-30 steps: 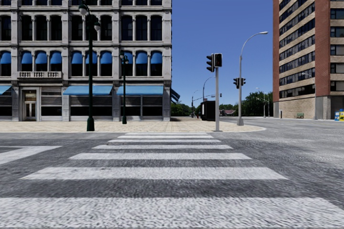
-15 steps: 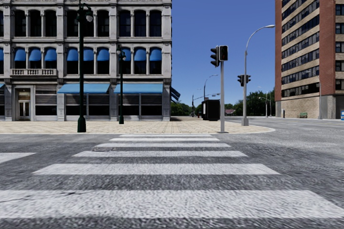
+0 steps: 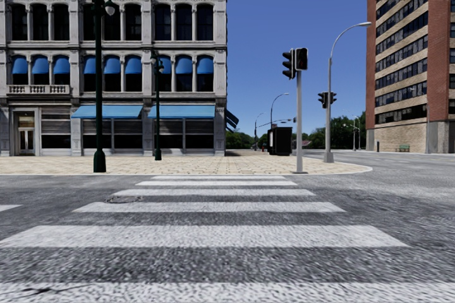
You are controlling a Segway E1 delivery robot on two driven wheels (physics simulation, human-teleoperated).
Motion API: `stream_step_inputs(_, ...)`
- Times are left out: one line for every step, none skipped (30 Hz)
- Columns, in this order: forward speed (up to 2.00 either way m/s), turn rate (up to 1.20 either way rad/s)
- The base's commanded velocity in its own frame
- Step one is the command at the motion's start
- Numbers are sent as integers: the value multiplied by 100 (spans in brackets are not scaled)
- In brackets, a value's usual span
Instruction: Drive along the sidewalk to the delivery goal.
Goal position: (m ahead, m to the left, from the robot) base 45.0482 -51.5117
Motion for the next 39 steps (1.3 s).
stream_step_inputs(98, 0)
stream_step_inputs(99, 0)
stream_step_inputs(99, 0)
stream_step_inputs(100, 0)
stream_step_inputs(100, 0)
stream_step_inputs(103, 0)
stream_step_inputs(107, 0)
stream_step_inputs(109, 0)
stream_step_inputs(109, 0)
stream_step_inputs(109, 0)
stream_step_inputs(110, 0)
stream_step_inputs(110, 0)
stream_step_inputs(110, 0)
stream_step_inputs(110, 0)
stream_step_inputs(111, 0)
stream_step_inputs(111, 0)
stream_step_inputs(111, 0)
stream_step_inputs(111, 0)
stream_step_inputs(111, 0)
stream_step_inputs(111, 0)
stream_step_inputs(111, 0)
stream_step_inputs(111, 0)
stream_step_inputs(118, 0)
stream_step_inputs(200, 0)
stream_step_inputs(200, 0)
stream_step_inputs(200, 0)
stream_step_inputs(200, 0)
stream_step_inputs(200, 0)
stream_step_inputs(200, 0)
stream_step_inputs(200, 0)
stream_step_inputs(200, 0)
stream_step_inputs(200, 0)
stream_step_inputs(200, 0)
stream_step_inputs(200, 0)
stream_step_inputs(200, 0)
stream_step_inputs(200, 0)
stream_step_inputs(200, 0)
stream_step_inputs(200, 0)
stream_step_inputs(200, 0)
